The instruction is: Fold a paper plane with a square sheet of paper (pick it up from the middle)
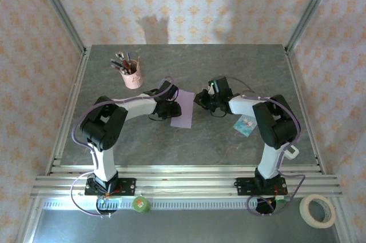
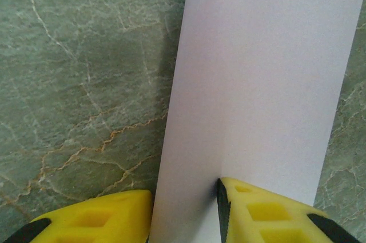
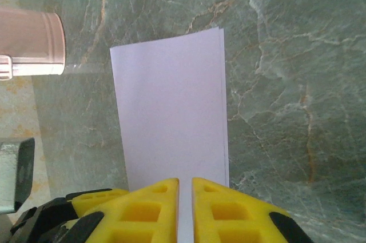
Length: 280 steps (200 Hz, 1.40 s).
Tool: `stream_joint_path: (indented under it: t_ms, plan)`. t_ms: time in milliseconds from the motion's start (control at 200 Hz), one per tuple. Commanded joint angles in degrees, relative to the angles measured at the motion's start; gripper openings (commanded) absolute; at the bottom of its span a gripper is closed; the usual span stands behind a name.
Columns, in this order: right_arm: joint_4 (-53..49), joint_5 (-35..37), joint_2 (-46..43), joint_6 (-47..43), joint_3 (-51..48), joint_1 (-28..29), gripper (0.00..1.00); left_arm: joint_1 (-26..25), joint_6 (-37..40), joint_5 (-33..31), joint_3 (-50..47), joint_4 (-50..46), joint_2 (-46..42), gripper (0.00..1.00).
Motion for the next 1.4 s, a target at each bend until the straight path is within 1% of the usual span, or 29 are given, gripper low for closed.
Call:
stream_joint_path:
  t_ms: [0, 280, 661, 846, 971, 1096, 1191, 1206, 1271, 1396]
  plan:
    - [0.87, -0.91, 1.54, -0.64, 1.48, 1.06, 0.13, -0.33, 0.39, 0.21, -2.91, 2.67, 7.81, 0.39]
    - [-1.54, -1.28, 4.95, -2.02, 4.32, 3.69, 0.10, -0.39, 0.83, 0.74, -2.80, 2.82, 8.47, 0.39]
    - [-2.45, -1.98, 6.83, -2.67, 5.19, 3.89, 0.10, -0.42, 1.44, 1.12, -2.36, 2.48, 9.26, 0.40]
    - [-4.74, -0.86, 7.82, -3.84, 5.57, 3.92, 0.10, -0.39, 1.41, 0.95, -2.46, 2.32, 9.25, 0.40]
    - [-8.83, 1.31, 8.87, -5.36, 4.92, 3.86, 0.09, -0.39, 1.14, 0.77, -2.87, 2.23, 8.46, 0.40]
    - [-14.82, 5.53, 10.17, -8.17, 4.76, 3.75, 0.07, -0.13, 0.43, 1.09, -2.23, 1.51, 5.51, 0.41]
    - [-18.79, 7.04, 11.51, -10.70, 5.39, 3.51, 0.06, 1.15, -0.78, 0.44, -0.67, 0.53, 1.35, 0.46]
    - [-19.41, 7.28, 11.77, -11.15, 5.58, 3.49, 0.06, 1.44, -0.96, 0.08, -0.42, 0.41, -0.78, 0.47]
    - [-21.63, 8.40, 12.82, -13.04, 6.40, 3.31, 0.04, 2.60, -1.81, -1.13, 0.64, 0.21, -4.69, 0.51]
    - [-24.74, 9.49, 14.52, -15.88, 8.22, 3.35, 0.00, 3.65, -2.96, -0.55, 1.56, 2.44, -9.26, 0.52]
